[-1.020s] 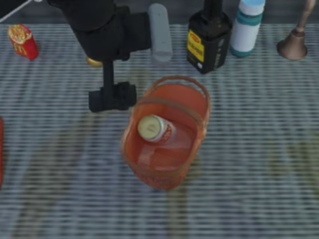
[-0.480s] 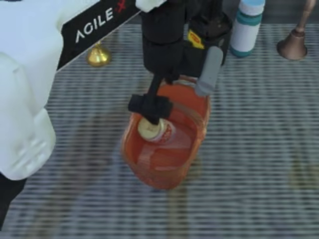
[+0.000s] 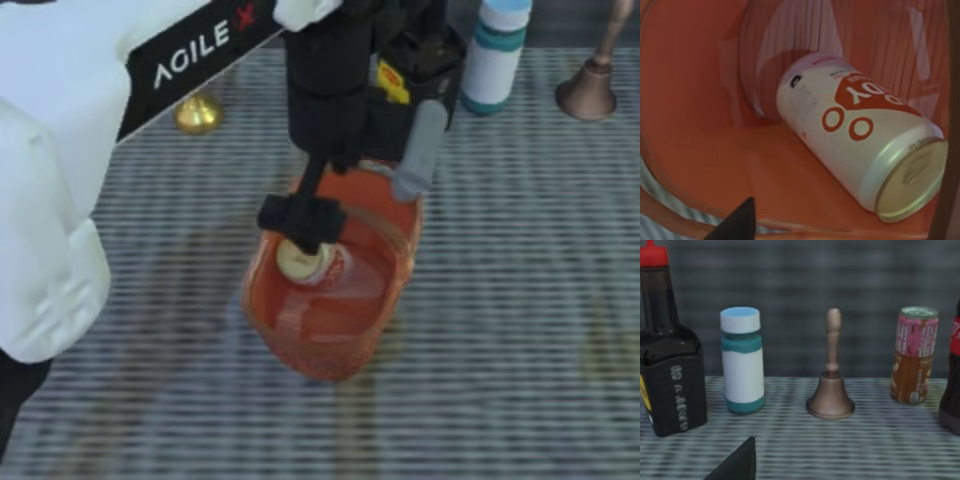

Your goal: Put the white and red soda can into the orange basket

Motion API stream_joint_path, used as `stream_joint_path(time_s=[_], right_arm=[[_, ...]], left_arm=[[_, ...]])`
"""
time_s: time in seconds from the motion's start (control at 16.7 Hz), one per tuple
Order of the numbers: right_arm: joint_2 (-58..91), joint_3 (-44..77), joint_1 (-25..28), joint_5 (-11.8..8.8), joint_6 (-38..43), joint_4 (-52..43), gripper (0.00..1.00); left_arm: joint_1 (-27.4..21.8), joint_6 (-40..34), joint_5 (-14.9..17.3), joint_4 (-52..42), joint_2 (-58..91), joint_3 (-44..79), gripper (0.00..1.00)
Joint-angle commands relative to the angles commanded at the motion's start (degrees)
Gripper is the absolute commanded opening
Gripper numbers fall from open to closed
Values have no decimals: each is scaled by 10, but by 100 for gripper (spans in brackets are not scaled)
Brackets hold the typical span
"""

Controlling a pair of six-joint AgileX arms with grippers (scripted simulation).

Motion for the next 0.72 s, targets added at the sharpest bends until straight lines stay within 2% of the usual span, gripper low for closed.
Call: stream_joint_path(time_s=[0.48,0.72], right_arm=[[0,0,0,0,0,0,100],[0,0,0,0,0,0,100]], left_arm=[[-1,-1,0,36,-7,-44,100],[-1,-1,0,36,-7,-44,70]])
